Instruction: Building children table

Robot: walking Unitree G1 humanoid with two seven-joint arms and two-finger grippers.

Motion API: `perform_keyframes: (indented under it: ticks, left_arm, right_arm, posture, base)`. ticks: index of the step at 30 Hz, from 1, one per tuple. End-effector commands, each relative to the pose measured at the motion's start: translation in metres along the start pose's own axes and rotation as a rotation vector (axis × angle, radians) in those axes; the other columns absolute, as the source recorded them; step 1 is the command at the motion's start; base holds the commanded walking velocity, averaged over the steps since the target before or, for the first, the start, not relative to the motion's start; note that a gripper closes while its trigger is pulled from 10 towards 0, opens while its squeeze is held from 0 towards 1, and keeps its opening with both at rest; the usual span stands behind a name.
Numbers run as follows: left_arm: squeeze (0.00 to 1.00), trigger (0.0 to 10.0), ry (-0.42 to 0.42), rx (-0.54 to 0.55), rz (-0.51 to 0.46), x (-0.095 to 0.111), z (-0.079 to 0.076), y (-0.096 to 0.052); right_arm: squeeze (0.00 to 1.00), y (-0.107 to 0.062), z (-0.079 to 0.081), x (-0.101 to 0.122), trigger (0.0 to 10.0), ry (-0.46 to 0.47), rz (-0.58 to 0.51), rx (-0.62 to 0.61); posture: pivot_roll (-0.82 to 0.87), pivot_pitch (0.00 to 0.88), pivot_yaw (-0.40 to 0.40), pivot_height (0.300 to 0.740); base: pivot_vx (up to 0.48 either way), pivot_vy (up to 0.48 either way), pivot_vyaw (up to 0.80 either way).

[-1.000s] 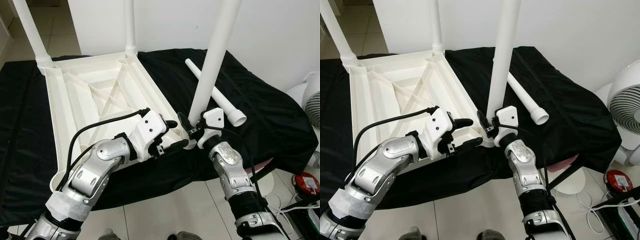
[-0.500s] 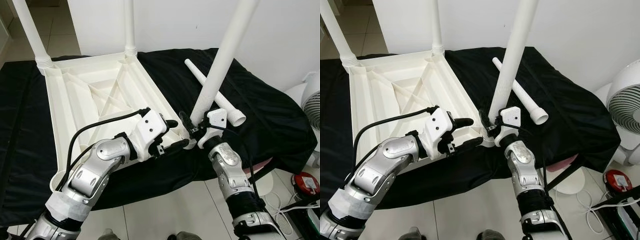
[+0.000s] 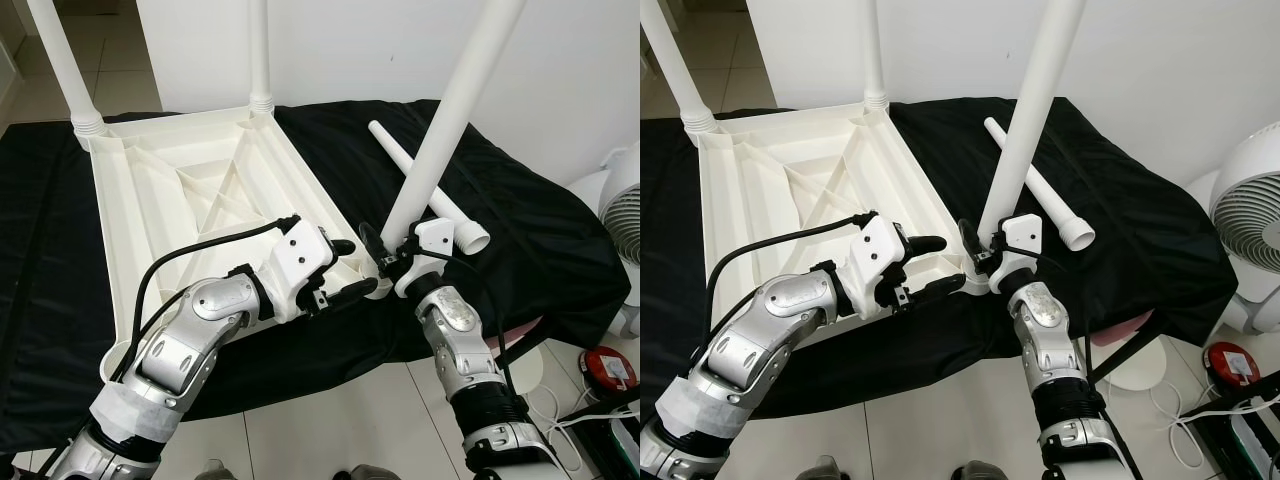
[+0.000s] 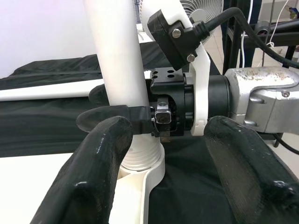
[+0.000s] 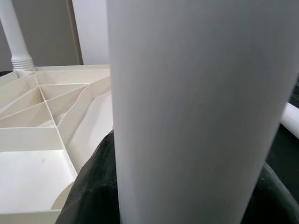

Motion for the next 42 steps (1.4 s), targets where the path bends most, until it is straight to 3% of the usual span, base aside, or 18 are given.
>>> perform_keyframes:
  ticks: [1,19,27,33,42]
  left_arm:
    - [0.00,10.0,0.015,-0.034,-0.010,0.004,-0.002,0.002]
    - [0.00,10.0,0.011,-0.030,-0.023,0.006,-0.002,0.005]
    - [0.00,10.0,0.012,-0.031,-0.026,0.006,-0.002,0.006]
    - [0.00,10.0,0.012,-0.036,-0.028,0.007,-0.003,0.006]
    - [0.00,10.0,0.009,-0.037,-0.026,0.007,-0.003,0.006]
  right_arm:
    - [0.00,-0.020,-0.007,-0.051,10.0,0.038,0.209,-0.074]
    - [0.00,-0.012,-0.023,-0.042,10.0,-0.023,0.153,-0.417]
    - [0.00,-0.017,-0.039,-0.042,10.0,-0.003,0.149,-0.544]
    - [0.00,-0.029,-0.065,-0.039,10.0,0.012,0.136,-0.728]
    - [0.00,-0.038,-0.077,-0.039,10.0,0.009,0.133,-0.834]
  posture:
    - [0.06,0.011,-0.031,0.740]
    - [0.05,0.000,-0.041,0.740]
    - [0.05,0.000,-0.040,0.740]
    - [0.06,0.000,-0.035,0.740]
    - [0.06,0.000,-0.032,0.740]
  base:
    - [0.000,0.000,0.00]
    - [0.000,0.000,0.00]
    - [0.000,0.000,0.00]
    - [0.000,0.000,0.00]
    - [0.000,0.000,0.00]
Point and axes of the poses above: a point about 5 cm out from each wrist's last joint towards the gripper, its own y axis pointing out of the wrist towards the gripper, its own x axis along the axis of the wrist's last joint, z = x × y, the point moved 4 cm from there along y, pointing out of the wrist towards the gripper, and after that the axes turned 4 degrees about y, right-handed, at the moved point
